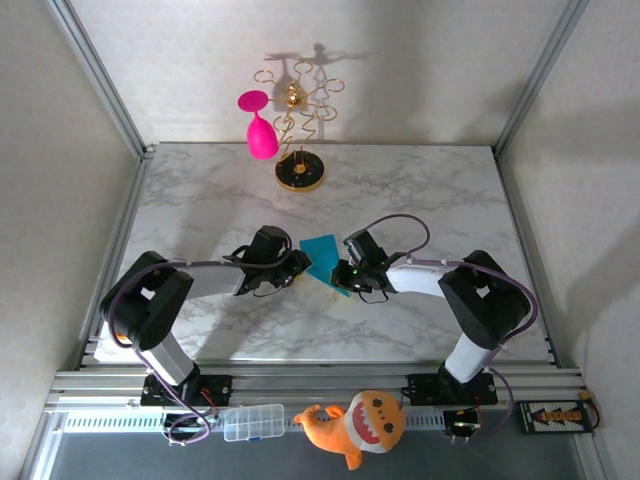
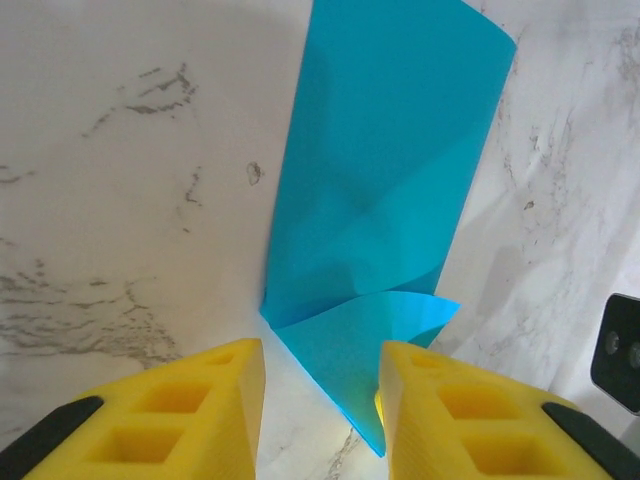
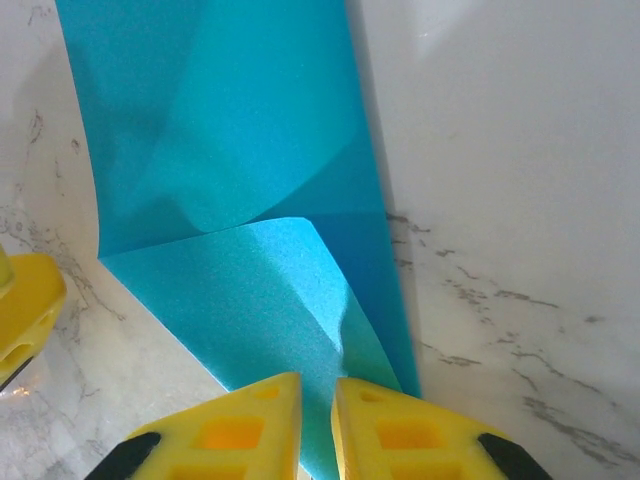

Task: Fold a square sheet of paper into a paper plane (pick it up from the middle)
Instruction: Fourth fold the wing at the center of the table.

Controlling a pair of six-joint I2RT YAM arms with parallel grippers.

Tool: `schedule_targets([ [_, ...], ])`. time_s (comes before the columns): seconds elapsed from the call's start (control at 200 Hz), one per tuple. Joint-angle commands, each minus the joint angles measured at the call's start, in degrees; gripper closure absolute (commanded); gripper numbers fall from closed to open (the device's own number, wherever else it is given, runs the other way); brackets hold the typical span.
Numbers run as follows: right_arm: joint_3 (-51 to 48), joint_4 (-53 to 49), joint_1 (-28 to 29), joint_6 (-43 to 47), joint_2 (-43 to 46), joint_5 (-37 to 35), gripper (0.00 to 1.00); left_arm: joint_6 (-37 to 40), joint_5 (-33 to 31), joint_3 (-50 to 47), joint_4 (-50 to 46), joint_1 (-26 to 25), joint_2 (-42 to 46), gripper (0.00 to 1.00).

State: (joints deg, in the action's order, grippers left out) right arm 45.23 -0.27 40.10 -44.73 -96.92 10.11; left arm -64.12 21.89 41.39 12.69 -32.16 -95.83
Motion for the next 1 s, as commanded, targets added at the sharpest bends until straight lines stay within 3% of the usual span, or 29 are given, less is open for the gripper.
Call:
schedule_targets([
  [0.0, -2.24, -2.83, -1.64, -0.89, -2.41, -0.35, 0.81, 0.66, 1.32, 1.02, 0.83, -0.36, -1.83, 0.65],
  [0.15, -2.25, -2.89, -1.62, -0.63, -2.57, -0.13, 0.81, 1.26, 2.33, 2.03, 1.23, -0.53, -3.46, 0.66],
  [0.325, -2.17, -2.8, -1.62, -0.29, -2.99, 0.27, 0.81, 1.97, 3.21, 3.33, 1.68, -0.7, -4.47, 0.75],
  [0.776, -1.73, -2.63, -1.61, 0.3, -3.53, 0.44, 0.82, 4.32, 3.32, 5.38, -0.36, -0.89, -5.54, 0.72],
  [0.996, -1.46, -2.67, -1.69, 1.84, -3.46, 1.28, 0.83, 8.66, 10.21, 5.98, 1.99, -0.84, -7.04, 0.74],
])
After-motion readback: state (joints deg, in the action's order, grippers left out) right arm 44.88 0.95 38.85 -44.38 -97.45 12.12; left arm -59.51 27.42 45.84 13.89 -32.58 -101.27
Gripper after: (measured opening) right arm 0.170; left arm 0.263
